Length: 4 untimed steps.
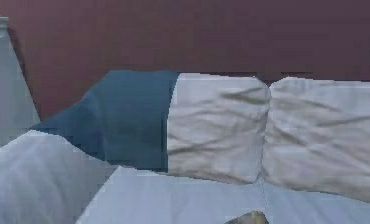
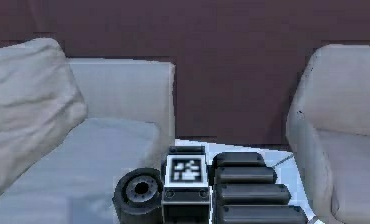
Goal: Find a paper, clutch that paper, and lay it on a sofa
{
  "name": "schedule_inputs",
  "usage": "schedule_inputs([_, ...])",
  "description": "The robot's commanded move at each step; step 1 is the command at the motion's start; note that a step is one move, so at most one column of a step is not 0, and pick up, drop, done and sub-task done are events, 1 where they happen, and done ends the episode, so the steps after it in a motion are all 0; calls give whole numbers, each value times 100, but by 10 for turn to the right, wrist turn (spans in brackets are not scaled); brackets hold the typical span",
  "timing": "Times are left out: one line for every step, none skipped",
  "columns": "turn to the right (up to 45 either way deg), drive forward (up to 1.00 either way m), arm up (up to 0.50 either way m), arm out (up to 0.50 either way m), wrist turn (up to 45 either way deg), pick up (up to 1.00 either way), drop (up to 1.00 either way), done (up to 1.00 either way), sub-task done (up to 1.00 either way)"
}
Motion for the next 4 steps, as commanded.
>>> schedule_inputs([420, 0, 0, 0, 0, 0, 0, 0, 0])
schedule_inputs([-360, 0, 0, 0, 0, 0, 0, 0, 0])
schedule_inputs([300, 0, 0, 0, 0, 0, 0, 0, 0])
schedule_inputs([-90, 0, 0, 0, 0, 0, 0, 0, 0])
